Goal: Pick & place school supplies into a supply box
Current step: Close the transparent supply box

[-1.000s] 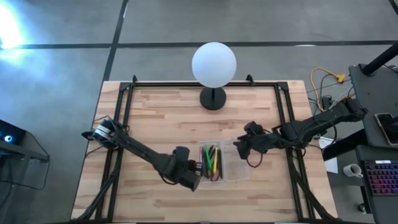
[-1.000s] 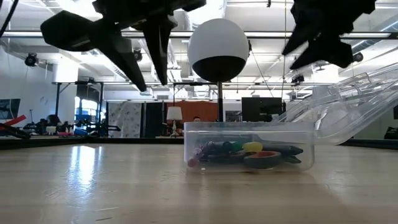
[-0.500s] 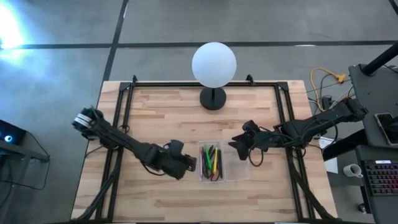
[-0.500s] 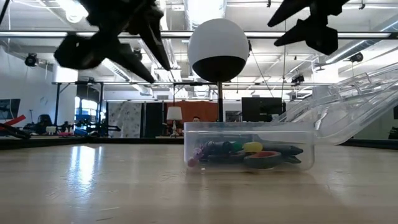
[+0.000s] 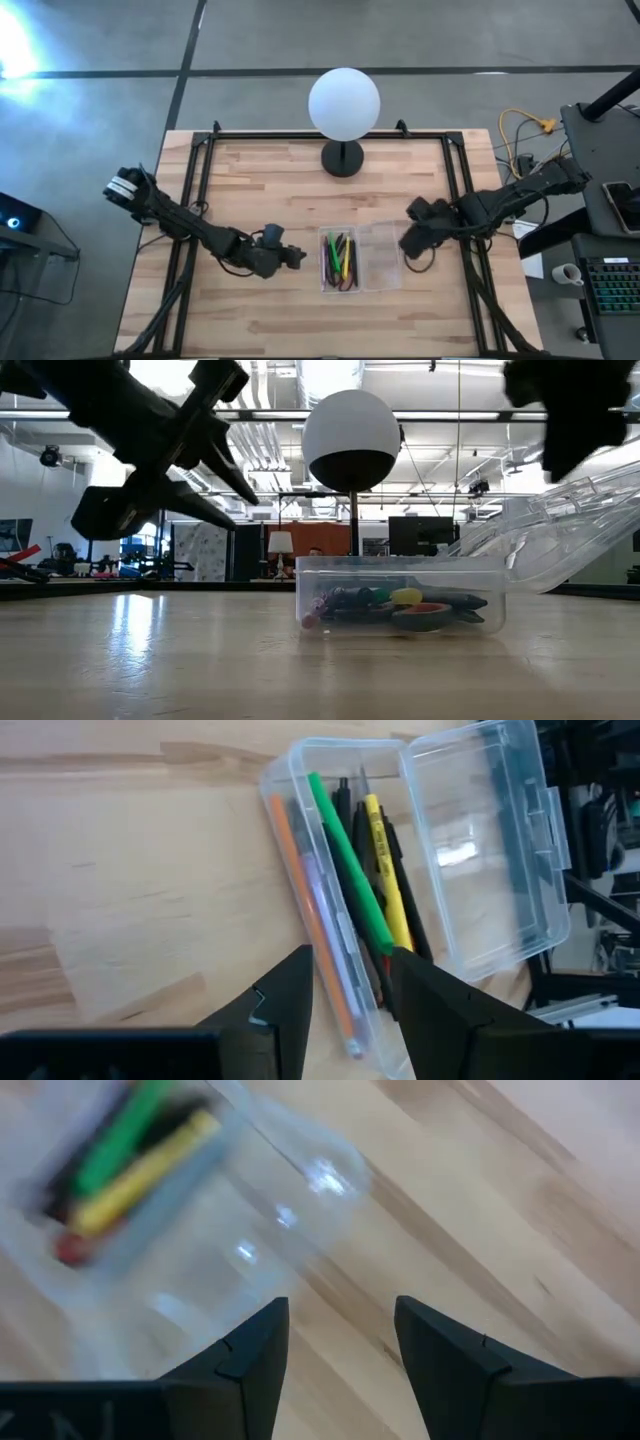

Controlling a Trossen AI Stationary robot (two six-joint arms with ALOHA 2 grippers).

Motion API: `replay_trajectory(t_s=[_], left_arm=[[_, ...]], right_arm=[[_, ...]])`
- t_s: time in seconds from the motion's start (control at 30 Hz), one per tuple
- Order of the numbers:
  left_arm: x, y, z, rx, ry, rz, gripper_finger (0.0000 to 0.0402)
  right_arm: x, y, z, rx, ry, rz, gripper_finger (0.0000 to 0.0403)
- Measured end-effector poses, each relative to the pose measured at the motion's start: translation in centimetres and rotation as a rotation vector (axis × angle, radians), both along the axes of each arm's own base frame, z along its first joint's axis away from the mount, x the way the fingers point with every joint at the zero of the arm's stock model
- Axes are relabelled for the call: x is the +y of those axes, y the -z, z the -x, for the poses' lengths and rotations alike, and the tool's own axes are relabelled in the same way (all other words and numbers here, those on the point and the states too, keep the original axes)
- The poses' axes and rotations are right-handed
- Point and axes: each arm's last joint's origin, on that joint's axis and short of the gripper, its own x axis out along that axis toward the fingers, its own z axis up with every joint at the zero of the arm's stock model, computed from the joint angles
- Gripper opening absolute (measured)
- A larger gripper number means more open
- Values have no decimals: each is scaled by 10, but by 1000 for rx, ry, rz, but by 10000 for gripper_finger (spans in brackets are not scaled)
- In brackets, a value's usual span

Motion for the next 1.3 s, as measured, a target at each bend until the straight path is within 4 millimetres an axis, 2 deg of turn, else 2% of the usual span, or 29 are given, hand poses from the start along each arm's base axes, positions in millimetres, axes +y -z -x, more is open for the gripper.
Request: replay_trajectory(t_s=[0.13,0.3,0.53,0.7,0.87,1.17,1.3], left_arm=[[0,1,1,4,0,-1,118],[1,3,2,20,4,-2,118],[-2,19,-3,114,61,51,118],[-6,38,-13,175,46,72,118],[-7,44,-28,178,27,78,118],[-1,42,-69,179,85,10,118],[3,40,-89,169,112,-25,118]], right_arm=[[3,9,15,130,43,-16,175],[5,44,21,188,85,-85,175],[9,101,15,-26,160,-265,172],[8,118,15,-166,236,-304,162],[11,114,8,-233,198,-325,155],[19,64,-20,-382,66,-316,152],[12,55,-33,-405,58,-282,152]])
